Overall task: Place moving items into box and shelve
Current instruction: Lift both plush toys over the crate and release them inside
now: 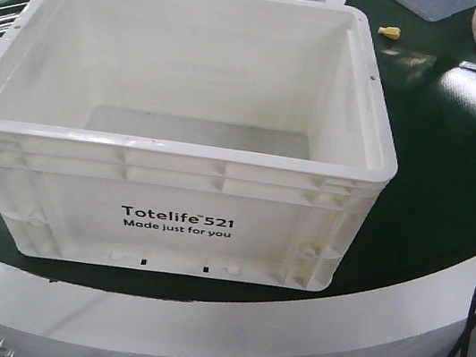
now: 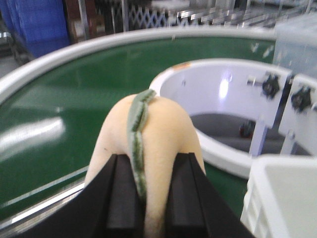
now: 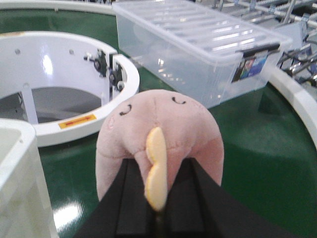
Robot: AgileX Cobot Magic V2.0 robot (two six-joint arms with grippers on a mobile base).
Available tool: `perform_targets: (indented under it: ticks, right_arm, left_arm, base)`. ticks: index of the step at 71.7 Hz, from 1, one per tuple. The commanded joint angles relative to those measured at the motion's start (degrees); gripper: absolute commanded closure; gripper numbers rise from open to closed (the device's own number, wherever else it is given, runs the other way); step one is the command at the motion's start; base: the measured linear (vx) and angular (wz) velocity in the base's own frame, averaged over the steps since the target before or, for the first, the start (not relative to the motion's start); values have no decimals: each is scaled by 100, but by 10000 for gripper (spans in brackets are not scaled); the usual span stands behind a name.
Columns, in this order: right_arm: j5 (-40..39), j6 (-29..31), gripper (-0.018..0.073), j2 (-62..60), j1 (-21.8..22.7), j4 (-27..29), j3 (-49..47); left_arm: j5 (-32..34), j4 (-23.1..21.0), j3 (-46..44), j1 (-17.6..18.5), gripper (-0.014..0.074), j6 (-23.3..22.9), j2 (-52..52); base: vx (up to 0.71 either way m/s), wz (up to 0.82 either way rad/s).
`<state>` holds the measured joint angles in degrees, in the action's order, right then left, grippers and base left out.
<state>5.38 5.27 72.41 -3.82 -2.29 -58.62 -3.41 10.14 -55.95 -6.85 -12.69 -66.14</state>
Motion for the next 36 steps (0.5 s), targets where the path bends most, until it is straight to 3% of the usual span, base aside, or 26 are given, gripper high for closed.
perform_targets:
  ticks: [1,24,36]
  right_arm:
    - [-668,95,574,-268,-185,-44,-162]
    - [-1059,240,571,-287,-1827,-165,-162]
    - [-1280,240,571,-252,-2467,-159,-162]
  left_arm:
    - [751,-62,-180,165,617,-117,250]
    - [943,-44,-180,1443,617,-123,220]
    - [943,-44,-180,2153,617,-123,-31]
  base:
    - [0,0]
    - [0,0]
    - [0,0]
